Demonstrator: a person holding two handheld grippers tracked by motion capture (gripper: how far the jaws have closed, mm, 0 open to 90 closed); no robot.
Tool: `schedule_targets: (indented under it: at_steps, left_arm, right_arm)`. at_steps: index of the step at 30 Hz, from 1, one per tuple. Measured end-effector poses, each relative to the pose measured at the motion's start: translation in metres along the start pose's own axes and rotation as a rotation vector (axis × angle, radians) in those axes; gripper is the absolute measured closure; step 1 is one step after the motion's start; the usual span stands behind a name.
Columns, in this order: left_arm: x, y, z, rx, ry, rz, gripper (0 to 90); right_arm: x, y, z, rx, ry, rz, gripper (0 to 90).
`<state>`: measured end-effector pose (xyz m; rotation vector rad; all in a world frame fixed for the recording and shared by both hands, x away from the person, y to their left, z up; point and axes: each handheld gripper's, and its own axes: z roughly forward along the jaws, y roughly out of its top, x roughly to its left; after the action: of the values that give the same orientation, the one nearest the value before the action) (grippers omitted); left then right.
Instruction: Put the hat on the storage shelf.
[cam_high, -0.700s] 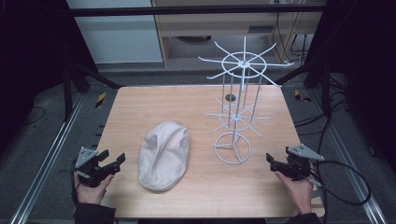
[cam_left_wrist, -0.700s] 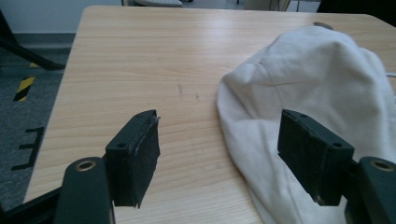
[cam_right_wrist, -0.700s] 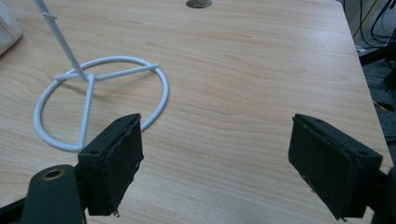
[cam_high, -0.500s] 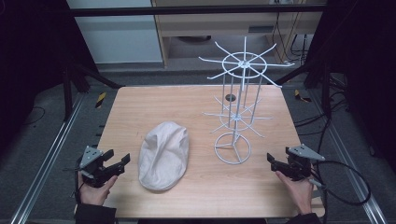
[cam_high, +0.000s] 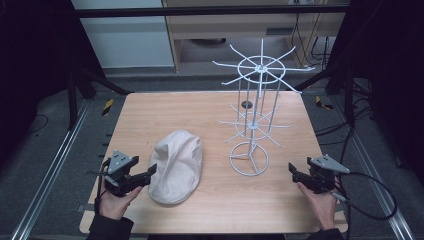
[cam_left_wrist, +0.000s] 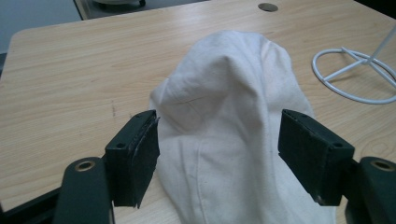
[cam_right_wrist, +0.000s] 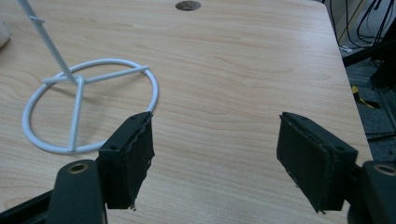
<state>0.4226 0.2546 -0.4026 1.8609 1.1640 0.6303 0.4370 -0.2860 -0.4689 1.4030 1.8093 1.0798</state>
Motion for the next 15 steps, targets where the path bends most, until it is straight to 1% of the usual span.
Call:
schedule_targets:
  at_steps: [2,5,6,7,8,9,11,12,13,14,15]
  left_arm:
    - [-0.004,0.003,0.003,0.012,-0.005,0.011,28.6]
    - [-0.012,0.007,0.007,0.039,-0.009,0.028,29.3]
    - [-0.014,0.009,0.007,0.043,-0.009,0.041,29.4]
    - [-0.014,0.009,0.007,0.043,-0.009,0.041,29.7]
    - [-0.018,0.012,0.009,0.043,-0.014,0.054,30.4]
    - [-0.018,0.012,0.009,0.043,-0.014,0.054,31.0]
    - [-0.021,0.014,0.012,0.054,-0.007,0.066,31.5]
    - [-0.024,0.016,0.016,0.064,0.000,0.068,32.5]
    - [-0.024,0.016,0.016,0.064,0.000,0.068,33.2]
    - [-0.025,0.016,0.019,0.079,0.009,0.067,33.6]
    - [-0.025,0.016,0.019,0.079,0.009,0.067,34.0]
  right_arm:
    - [0.000,0.000,0.000,0.005,0.006,0.000,27.8]
    - [-0.001,-0.001,-0.001,0.007,-0.008,-0.009,28.4]
    - [0.000,-0.001,-0.002,0.008,-0.007,-0.003,28.6]
    - [0.000,0.000,-0.002,0.008,-0.006,-0.006,28.9]
    - [0.000,0.000,-0.003,0.009,-0.008,-0.006,29.0]
    - [0.000,0.000,-0.003,0.009,-0.008,-0.006,29.0]
    - [-0.001,0.000,-0.003,0.008,-0.011,-0.009,29.4]
    - [-0.001,0.000,-0.001,0.014,-0.008,-0.006,29.6]
    - [-0.001,0.000,-0.001,0.014,-0.008,-0.006,29.6]
    - [-0.001,-0.001,0.000,0.027,-0.007,-0.007,29.7]
    - [0.000,-0.001,0.000,0.030,-0.007,-0.013,29.9]
